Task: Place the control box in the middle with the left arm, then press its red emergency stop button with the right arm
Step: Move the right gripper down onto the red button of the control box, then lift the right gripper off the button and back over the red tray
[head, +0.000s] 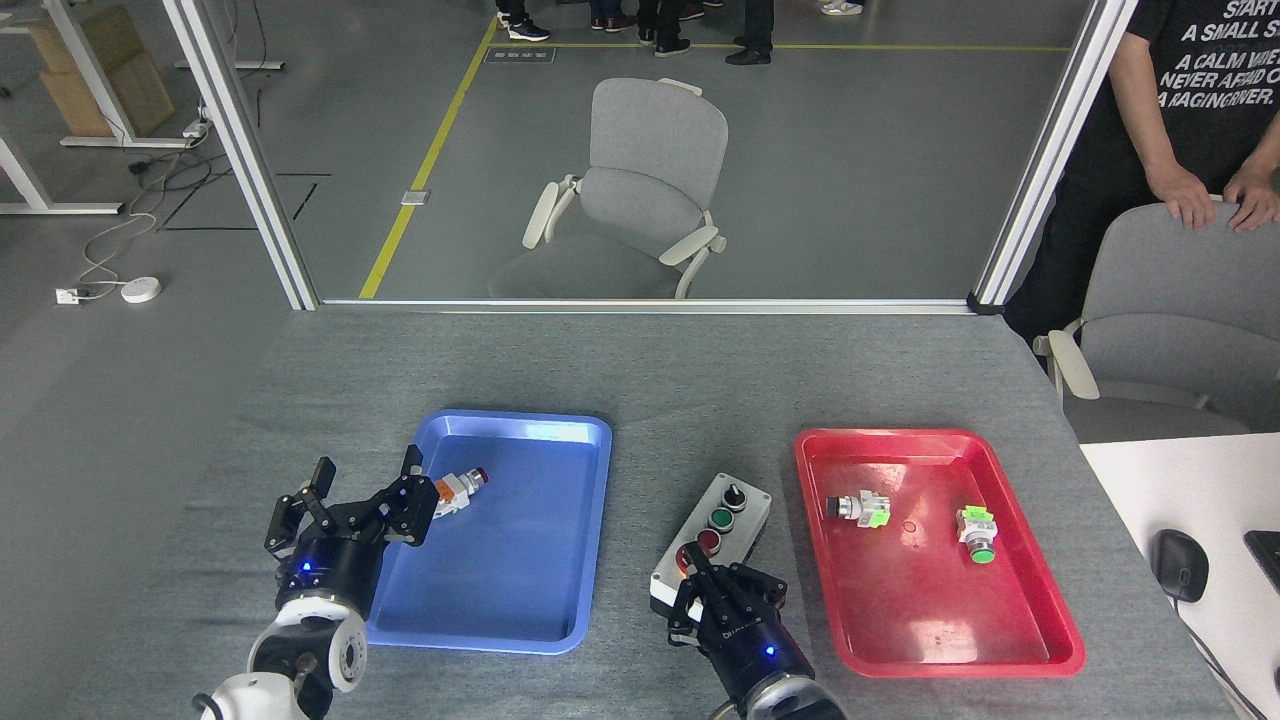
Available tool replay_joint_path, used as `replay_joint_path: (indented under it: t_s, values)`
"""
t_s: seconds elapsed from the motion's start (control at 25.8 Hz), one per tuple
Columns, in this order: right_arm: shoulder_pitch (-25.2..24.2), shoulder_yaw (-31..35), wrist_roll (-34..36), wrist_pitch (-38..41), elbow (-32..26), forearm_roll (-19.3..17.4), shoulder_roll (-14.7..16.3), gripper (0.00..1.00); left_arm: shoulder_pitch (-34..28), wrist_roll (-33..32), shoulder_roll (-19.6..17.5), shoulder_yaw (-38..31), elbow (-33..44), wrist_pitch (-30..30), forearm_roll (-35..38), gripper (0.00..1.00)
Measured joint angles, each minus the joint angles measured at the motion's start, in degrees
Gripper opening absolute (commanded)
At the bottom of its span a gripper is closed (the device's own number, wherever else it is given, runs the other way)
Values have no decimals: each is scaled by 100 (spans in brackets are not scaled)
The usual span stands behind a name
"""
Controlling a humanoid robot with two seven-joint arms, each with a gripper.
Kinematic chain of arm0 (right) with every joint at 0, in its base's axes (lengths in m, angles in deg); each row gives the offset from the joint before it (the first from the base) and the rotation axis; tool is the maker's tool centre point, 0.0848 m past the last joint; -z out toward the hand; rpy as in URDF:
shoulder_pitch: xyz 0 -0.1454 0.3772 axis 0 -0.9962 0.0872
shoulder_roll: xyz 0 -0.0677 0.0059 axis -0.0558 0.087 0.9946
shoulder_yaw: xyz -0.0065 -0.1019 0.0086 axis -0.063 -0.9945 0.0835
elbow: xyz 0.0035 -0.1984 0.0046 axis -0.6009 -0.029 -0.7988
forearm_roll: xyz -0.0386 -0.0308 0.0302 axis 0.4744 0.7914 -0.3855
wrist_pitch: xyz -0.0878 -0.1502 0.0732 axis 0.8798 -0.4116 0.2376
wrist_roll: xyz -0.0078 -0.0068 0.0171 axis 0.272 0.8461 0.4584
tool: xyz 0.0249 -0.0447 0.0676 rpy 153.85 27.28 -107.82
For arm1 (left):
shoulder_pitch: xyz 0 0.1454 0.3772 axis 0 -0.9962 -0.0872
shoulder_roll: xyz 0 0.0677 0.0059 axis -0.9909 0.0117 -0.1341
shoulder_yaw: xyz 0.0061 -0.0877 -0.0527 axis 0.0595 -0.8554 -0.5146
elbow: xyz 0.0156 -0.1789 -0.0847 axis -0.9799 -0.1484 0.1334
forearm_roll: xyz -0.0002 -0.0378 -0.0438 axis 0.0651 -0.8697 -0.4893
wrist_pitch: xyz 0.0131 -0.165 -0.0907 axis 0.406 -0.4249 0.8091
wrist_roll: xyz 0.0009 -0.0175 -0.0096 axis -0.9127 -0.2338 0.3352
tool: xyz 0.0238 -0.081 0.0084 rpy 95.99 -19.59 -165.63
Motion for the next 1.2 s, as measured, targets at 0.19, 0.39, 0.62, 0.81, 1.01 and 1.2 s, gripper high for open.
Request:
replay_joint_path:
  t_s: [0.19, 0.39, 0.62, 0.81, 1.01, 1.2]
  values:
    - [-21, -17, 48, -6, 15, -9, 8, 0, 6, -5, -1, 2, 1, 0, 7, 99]
    - [-24, -2, 24, -6, 0, -40, 26, 0, 13, -6, 1, 4, 1, -2, 8, 99]
    - [-24, -7, -104, -20, 20, -56, 21, 0, 14, -7, -3, 6, 1, -2, 8, 99]
    - [-27, -16, -105, -105, 17, -60, 8, 0, 14, -8, -4, 6, 0, -2, 10, 99]
    - [-30, 12, -136, -202, -27, -50, -10, 4, 14, -8, -5, 6, -5, -3, 14, 99]
    - [-10, 222, -262, -462, -233, -73, 5, 74, 14, -14, -5, 4, -3, -1, 17, 99]
